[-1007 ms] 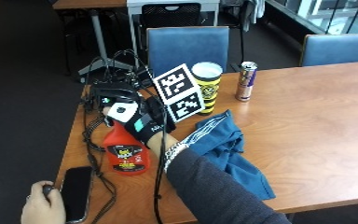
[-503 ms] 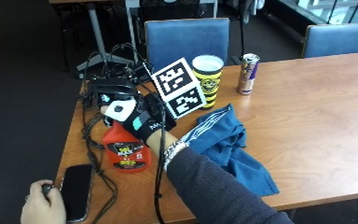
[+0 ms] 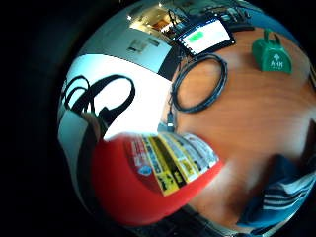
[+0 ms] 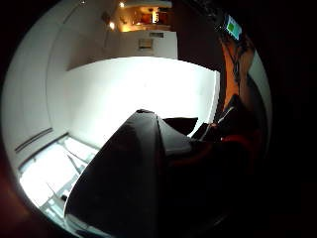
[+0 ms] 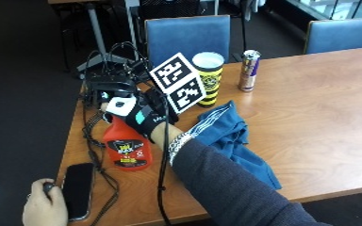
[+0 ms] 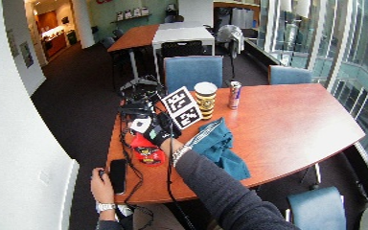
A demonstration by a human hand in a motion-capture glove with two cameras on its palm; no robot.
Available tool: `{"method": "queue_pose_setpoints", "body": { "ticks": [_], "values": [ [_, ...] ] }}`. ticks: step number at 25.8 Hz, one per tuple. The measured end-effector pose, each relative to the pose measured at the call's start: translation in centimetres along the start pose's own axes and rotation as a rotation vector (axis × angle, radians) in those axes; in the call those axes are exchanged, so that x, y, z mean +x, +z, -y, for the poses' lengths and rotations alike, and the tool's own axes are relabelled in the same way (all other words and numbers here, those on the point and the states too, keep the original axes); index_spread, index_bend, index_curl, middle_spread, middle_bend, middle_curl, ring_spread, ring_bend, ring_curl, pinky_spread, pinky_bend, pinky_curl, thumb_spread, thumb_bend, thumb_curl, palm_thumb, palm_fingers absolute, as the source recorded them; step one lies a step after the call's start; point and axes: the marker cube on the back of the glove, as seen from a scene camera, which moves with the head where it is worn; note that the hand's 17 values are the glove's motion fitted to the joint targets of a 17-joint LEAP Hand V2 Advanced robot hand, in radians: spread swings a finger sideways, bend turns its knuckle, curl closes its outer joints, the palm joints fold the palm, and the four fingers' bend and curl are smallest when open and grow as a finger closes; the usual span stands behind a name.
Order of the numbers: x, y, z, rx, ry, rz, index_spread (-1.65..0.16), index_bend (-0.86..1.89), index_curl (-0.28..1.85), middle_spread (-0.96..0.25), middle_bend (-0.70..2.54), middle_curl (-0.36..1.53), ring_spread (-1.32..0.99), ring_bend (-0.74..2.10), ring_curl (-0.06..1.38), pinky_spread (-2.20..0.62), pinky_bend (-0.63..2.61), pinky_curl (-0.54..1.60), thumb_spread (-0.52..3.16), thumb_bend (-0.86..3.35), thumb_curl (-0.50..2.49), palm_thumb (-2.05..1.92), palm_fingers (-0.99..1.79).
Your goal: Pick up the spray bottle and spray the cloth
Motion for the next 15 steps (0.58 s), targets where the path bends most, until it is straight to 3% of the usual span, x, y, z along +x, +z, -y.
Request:
{"method": "queue_pose_setpoints", "body": {
  "ticks": [15],
  "values": [
    [0.0, -3.5, -2.6, -0.075, -0.001, -0.247, -0.36, 0.02, 0.44, -0.21, 0.42, 0.46, -0.15, 0.52, 0.43, 0.04, 0.35, 0.41, 0.61, -0.04, 0.71, 0.90, 0.65]
  ]
}}
